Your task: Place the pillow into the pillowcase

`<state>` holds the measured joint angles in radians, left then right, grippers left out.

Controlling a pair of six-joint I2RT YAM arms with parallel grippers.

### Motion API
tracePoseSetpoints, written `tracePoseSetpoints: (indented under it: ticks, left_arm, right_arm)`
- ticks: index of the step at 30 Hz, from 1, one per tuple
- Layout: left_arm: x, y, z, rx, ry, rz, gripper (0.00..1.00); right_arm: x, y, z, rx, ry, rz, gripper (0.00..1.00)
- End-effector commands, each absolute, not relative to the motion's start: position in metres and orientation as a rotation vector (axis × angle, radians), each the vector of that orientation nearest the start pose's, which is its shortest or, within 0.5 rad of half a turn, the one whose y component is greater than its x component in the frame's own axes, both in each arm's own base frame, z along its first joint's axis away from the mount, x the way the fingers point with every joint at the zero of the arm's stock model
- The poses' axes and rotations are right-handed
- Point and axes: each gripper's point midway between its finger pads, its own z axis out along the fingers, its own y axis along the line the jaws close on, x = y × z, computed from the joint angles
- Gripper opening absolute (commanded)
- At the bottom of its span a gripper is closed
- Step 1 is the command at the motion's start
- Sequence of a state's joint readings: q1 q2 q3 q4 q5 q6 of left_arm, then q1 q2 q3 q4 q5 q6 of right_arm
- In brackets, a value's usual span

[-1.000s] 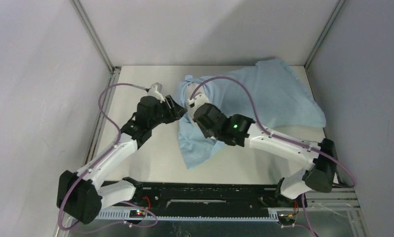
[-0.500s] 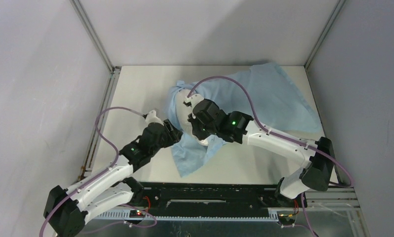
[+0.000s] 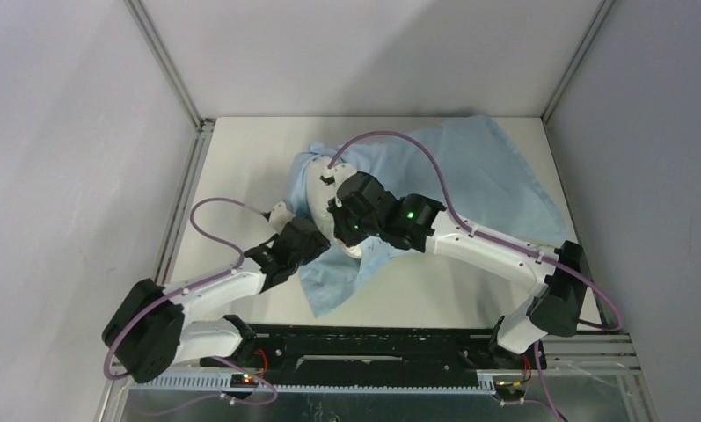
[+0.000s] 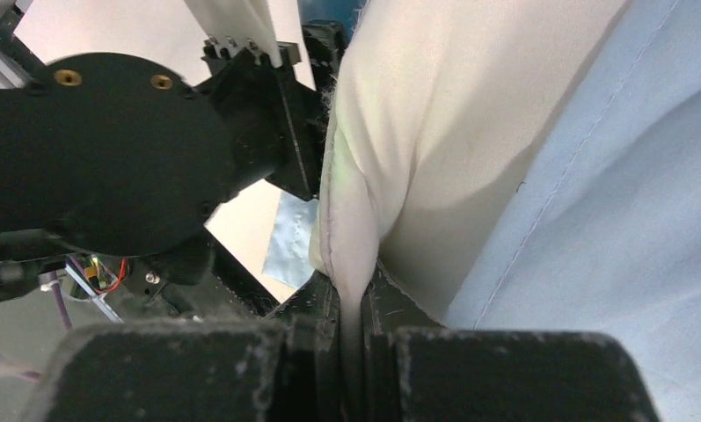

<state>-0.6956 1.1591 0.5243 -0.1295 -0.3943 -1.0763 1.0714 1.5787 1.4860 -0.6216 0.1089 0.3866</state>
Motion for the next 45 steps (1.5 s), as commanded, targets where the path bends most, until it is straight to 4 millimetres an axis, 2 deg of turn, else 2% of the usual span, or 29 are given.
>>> tracePoseSetpoints:
  ticks: [1, 5, 12, 19, 21, 22, 24, 26, 27, 31, 37, 41, 45]
  left_arm:
    - [0.296, -0.197, 0.099, -0.725, 2.089, -0.571, 0.65]
    - [0.303, -0.209, 0.101, -0.757, 2.036, -0.677, 0.67]
    - [0.309, -0.214, 0.093, -0.765, 2.043, -0.660, 0.68]
    - [0.315, -0.207, 0.066, -0.759, 2.104, -0.564, 0.68]
    - [0.318, -0.206, 0.065, -0.744, 2.103, -0.567, 0.57]
    - [0.318, -0.205, 0.065, -0.731, 2.105, -0.563, 0.46]
    - [0.318, -0.204, 0.069, -0.693, 2.106, -0.573, 0.19]
    - [0.313, -0.206, 0.078, -0.623, 2.116, -0.589, 0.02]
    - [0.310, -0.207, 0.083, -0.586, 2.124, -0.601, 0.00]
    - [0.285, -0.204, 0.100, -0.449, 2.143, -0.659, 0.00]
    - [0.239, -0.193, 0.126, -0.247, 2.146, -0.743, 0.00]
    - [0.216, -0.193, 0.150, -0.164, 2.102, -0.851, 0.00]
    - [0.204, -0.191, 0.182, -0.131, 2.012, -0.935, 0.00]
  right_arm:
    - [0.211, 0.405, 0.277, -0.663, 2.112, 0.797, 0.00]
    - [0.207, 0.406, 0.275, -0.668, 2.118, 0.797, 0.00]
    - [0.205, 0.406, 0.275, -0.666, 2.119, 0.795, 0.00]
    - [0.204, 0.404, 0.283, -0.660, 2.103, 0.802, 0.00]
    - [0.205, 0.403, 0.284, -0.658, 2.102, 0.799, 0.00]
    - [0.205, 0.402, 0.283, -0.658, 2.102, 0.793, 0.00]
    - [0.208, 0.399, 0.280, -0.655, 2.109, 0.772, 0.00]
    - [0.214, 0.396, 0.271, -0.649, 2.135, 0.731, 0.00]
    - [0.219, 0.393, 0.266, -0.640, 2.148, 0.708, 0.00]
    - [0.239, 0.388, 0.241, -0.617, 2.216, 0.647, 0.00]
    - [0.258, 0.401, 0.196, -0.630, 2.354, 0.608, 0.00]
    - [0.270, 0.407, 0.157, -0.612, 2.453, 0.563, 0.00]
    - [0.277, 0.405, 0.109, -0.582, 2.558, 0.488, 0.00]
